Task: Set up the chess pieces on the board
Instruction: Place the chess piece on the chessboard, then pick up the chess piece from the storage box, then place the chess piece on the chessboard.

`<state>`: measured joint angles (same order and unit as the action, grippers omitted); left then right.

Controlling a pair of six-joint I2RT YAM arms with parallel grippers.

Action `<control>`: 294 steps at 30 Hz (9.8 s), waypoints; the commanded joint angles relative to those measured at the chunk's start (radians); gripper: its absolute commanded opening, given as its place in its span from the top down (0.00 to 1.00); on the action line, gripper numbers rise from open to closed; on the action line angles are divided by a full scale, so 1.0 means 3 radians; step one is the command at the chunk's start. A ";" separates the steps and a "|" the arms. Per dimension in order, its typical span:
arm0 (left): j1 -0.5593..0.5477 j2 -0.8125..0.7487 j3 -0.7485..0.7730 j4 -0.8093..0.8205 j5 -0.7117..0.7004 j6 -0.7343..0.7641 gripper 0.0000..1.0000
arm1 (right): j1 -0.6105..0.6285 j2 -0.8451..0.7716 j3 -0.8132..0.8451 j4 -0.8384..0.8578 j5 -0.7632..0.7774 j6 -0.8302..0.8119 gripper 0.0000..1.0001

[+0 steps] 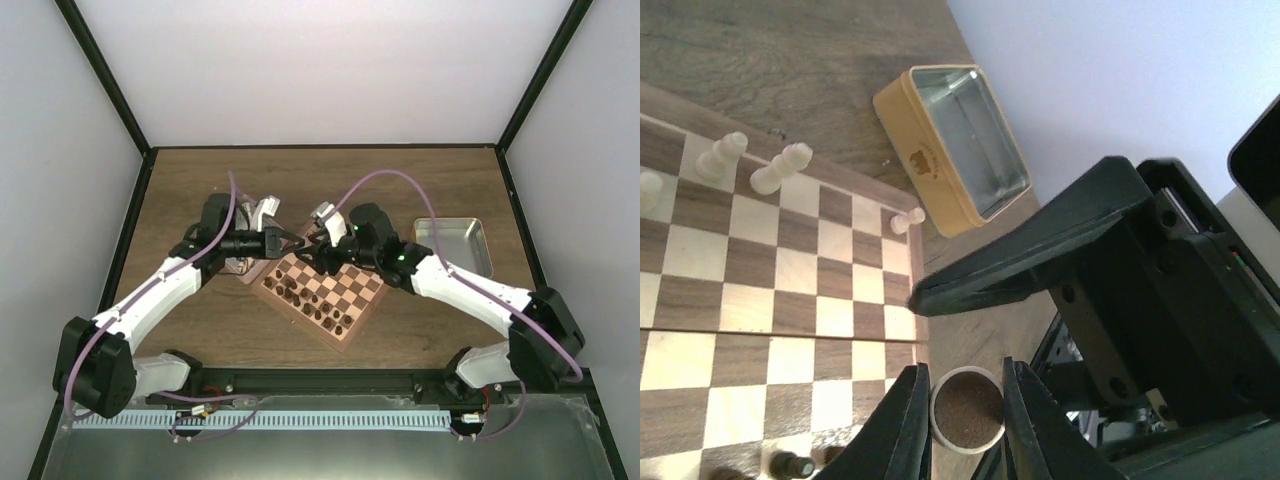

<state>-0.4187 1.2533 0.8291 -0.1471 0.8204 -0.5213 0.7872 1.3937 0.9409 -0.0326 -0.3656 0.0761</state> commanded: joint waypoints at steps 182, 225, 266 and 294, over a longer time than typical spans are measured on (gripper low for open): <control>0.0095 0.1575 0.1024 -0.1029 -0.3004 0.0426 0.70 | -0.0586 0.0255 0.0864 -0.1900 0.1614 0.1016 0.52; -0.0128 0.1210 0.1299 -0.1184 -0.2580 0.0518 0.94 | -0.0589 -0.0271 0.0489 -0.1667 0.1987 0.1313 0.53; -0.1144 0.2620 0.2334 -0.1405 -0.3088 0.0524 0.89 | -0.0618 -0.1156 -0.0171 -0.1494 0.2727 0.1753 0.42; -0.1077 0.1891 0.2136 -0.1662 -0.3208 0.0520 0.77 | -0.0619 -0.1168 -0.0155 -0.1485 0.2674 0.1805 0.42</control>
<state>-0.7582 1.9148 1.5059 -0.6224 -0.0826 -0.3584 0.6102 1.0534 0.8852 -0.4885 0.4236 0.5999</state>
